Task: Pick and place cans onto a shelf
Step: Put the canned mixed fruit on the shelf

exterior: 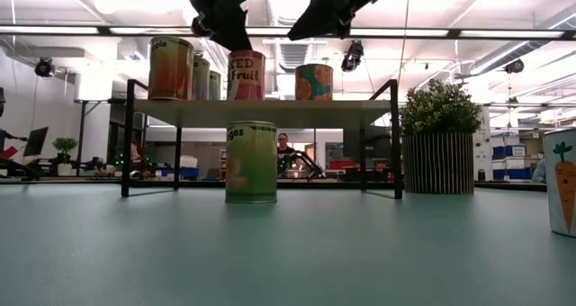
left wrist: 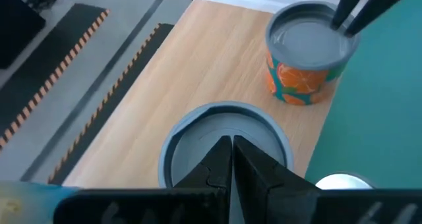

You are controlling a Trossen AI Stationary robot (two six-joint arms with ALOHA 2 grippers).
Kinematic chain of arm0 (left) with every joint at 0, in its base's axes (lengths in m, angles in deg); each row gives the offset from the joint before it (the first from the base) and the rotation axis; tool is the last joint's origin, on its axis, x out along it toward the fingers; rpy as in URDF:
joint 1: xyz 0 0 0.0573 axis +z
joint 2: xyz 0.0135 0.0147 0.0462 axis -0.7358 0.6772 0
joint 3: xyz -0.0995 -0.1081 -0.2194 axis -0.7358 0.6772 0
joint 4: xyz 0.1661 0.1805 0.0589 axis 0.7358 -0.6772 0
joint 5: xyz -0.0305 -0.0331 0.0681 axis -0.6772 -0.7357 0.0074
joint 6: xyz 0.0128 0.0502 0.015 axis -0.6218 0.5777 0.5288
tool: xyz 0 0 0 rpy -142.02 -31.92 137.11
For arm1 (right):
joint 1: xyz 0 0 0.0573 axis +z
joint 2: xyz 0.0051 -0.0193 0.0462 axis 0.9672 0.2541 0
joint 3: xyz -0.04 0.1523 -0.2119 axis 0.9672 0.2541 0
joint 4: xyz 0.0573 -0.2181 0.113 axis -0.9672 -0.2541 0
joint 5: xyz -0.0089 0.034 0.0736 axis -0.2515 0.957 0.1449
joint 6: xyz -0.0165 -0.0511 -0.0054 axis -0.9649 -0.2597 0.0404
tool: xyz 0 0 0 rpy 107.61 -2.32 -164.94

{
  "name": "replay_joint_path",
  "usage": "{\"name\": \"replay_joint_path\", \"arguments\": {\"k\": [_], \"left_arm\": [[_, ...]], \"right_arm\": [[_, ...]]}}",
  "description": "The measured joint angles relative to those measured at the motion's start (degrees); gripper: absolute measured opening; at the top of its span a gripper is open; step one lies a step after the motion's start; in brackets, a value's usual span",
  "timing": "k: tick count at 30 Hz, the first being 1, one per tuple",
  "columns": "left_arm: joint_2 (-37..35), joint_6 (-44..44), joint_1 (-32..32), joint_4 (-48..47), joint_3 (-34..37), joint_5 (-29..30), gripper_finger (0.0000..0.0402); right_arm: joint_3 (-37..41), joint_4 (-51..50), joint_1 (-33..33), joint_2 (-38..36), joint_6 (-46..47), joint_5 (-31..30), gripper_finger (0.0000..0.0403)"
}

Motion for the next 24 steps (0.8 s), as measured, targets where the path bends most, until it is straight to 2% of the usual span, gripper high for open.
{"name": "replay_joint_path", "arguments": {"k": [24], "left_arm": [[-0.49,-9.90,-0.37,2.26,0.00,0.92,0.0000]], "right_arm": [[0.01,-2.33,0.09,0.00,0.31,0.00,0.0013]]}}
